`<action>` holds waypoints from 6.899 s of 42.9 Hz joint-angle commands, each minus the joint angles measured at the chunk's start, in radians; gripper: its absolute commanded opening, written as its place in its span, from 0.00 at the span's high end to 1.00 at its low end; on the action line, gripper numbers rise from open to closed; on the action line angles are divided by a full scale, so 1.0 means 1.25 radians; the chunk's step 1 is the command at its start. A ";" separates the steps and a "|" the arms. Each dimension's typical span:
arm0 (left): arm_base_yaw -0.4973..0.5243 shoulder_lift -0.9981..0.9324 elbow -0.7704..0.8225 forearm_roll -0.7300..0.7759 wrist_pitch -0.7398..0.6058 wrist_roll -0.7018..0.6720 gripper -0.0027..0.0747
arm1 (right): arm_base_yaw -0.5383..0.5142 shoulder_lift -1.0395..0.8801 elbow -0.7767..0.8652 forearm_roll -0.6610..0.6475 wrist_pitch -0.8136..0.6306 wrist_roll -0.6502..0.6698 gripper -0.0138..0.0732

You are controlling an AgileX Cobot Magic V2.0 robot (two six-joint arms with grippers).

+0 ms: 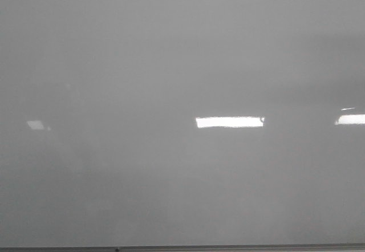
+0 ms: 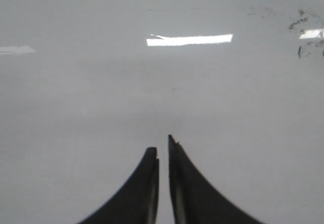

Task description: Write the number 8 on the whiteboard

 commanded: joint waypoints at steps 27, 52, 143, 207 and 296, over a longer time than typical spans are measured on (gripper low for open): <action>0.003 0.371 -0.152 -0.079 0.025 -0.008 0.17 | -0.005 0.011 -0.030 0.004 -0.086 0.003 0.18; 0.013 0.767 -0.297 -0.055 -0.139 -0.008 0.17 | -0.005 0.011 -0.030 0.004 -0.085 0.003 0.18; -0.639 0.758 -0.682 -0.112 0.805 0.583 0.99 | 0.600 0.757 -0.620 0.344 0.396 -0.645 0.19; -0.614 0.670 -0.629 -0.136 0.667 0.490 0.34 | 0.356 0.785 -0.547 0.461 0.445 -0.710 0.92; -0.400 -0.073 -0.117 -0.370 0.277 0.499 0.99 | 0.356 0.969 -0.614 0.512 0.192 -0.614 0.91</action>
